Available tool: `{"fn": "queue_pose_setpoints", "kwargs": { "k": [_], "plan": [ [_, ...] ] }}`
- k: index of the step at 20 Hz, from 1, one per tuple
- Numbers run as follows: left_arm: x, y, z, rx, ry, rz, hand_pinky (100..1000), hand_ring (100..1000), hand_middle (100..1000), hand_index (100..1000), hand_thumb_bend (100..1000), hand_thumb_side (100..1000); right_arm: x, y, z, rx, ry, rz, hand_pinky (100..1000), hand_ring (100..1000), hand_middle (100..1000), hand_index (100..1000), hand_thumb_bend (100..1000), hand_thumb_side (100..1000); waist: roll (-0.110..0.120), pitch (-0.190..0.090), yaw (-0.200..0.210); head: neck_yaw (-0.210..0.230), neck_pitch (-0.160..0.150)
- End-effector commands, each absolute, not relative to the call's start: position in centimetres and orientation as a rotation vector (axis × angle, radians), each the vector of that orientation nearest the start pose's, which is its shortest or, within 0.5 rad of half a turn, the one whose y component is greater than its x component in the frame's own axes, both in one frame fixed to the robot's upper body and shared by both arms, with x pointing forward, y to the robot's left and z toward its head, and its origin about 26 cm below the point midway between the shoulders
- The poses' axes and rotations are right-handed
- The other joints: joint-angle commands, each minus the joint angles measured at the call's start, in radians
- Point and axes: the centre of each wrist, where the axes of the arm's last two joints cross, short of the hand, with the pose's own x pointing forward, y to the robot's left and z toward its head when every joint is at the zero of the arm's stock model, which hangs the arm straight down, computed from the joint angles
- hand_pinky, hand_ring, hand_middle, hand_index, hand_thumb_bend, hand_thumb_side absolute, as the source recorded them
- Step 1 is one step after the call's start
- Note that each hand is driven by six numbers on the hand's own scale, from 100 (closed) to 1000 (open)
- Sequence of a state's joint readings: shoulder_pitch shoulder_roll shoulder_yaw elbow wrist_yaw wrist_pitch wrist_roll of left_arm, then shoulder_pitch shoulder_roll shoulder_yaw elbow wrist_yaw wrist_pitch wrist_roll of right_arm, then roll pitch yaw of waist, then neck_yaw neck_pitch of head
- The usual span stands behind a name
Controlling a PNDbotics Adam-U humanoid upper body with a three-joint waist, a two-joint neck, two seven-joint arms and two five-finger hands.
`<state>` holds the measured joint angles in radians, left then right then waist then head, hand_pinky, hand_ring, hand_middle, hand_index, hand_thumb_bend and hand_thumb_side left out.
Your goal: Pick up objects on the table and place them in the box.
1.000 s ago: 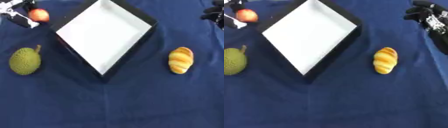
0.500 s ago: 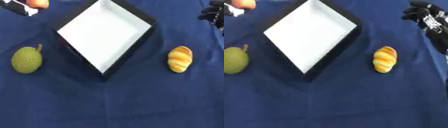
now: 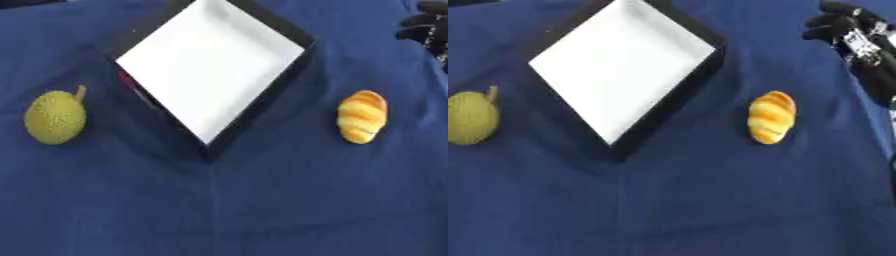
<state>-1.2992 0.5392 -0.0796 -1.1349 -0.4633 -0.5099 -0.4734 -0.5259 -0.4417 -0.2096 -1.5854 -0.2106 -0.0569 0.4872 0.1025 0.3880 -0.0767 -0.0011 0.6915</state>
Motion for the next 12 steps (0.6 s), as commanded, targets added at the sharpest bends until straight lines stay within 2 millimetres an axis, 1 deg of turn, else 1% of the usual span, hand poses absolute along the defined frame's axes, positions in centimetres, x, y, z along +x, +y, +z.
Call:
{"fn": "queue_pose_setpoints", "kwargs": {
  "k": [1, 3, 4, 5, 8, 9, 11, 12],
  "plan": [
    [41.6, 20.9, 44.1, -0.768, 2.565, 1.754, 563, 529, 467, 486, 531, 100, 36.7, -35.4, 22.7, 0.023, -2.133, 0.621, 1000, 789, 754, 884, 100, 594, 0.004, -0.078, 0.001, 0.008, -0.003],
    [40.8, 18.8, 43.8, -0.682, 2.519, 1.738, 565, 530, 461, 487, 555, 100, 36.7, -35.4, 22.8, 0.022, -2.134, 0.607, 1000, 790, 755, 884, 100, 594, 0.005, -0.083, 0.002, 0.011, -0.008],
    [40.4, 18.0, 43.6, -0.651, 2.49, 1.739, 570, 533, 466, 489, 585, 100, 36.6, -35.5, 22.8, 0.018, -2.134, 0.594, 1000, 790, 755, 885, 100, 595, 0.005, -0.086, 0.003, 0.011, -0.009],
    [40.1, 17.5, 43.4, -0.634, 2.468, 1.74, 570, 533, 466, 489, 585, 100, 36.6, -35.6, 22.8, 0.015, -2.134, 0.583, 1000, 790, 755, 885, 100, 595, 0.005, -0.087, 0.004, 0.011, -0.01],
    [39.8, 16.9, 43.2, -0.625, 2.448, 1.74, 570, 533, 466, 489, 585, 100, 36.6, -35.6, 22.8, 0.012, -2.134, 0.57, 1000, 790, 755, 885, 100, 595, 0.005, -0.089, 0.005, 0.01, -0.011],
    [39.9, 16.8, 43.0, -0.621, 2.444, 1.747, 569, 524, 473, 493, 602, 100, 36.5, -35.6, 22.9, 0.01, -2.134, 0.564, 1000, 789, 755, 884, 100, 595, 0.005, -0.09, 0.005, 0.01, -0.011],
    [40.4, 16.0, 41.4, -0.595, 2.399, 1.822, 572, 528, 476, 494, 618, 100, 36.3, -36.3, 23.0, -0.012, -2.138, 0.511, 1000, 789, 755, 884, 100, 599, 0.005, -0.094, 0.008, 0.009, -0.009],
    [40.6, 15.9, 40.7, -0.598, 2.375, 1.86, 573, 530, 477, 495, 620, 100, 36.3, -36.6, 23.0, -0.024, -2.137, 0.486, 1000, 789, 754, 884, 100, 600, 0.005, -0.095, 0.01, 0.008, -0.007]
  ]
}}
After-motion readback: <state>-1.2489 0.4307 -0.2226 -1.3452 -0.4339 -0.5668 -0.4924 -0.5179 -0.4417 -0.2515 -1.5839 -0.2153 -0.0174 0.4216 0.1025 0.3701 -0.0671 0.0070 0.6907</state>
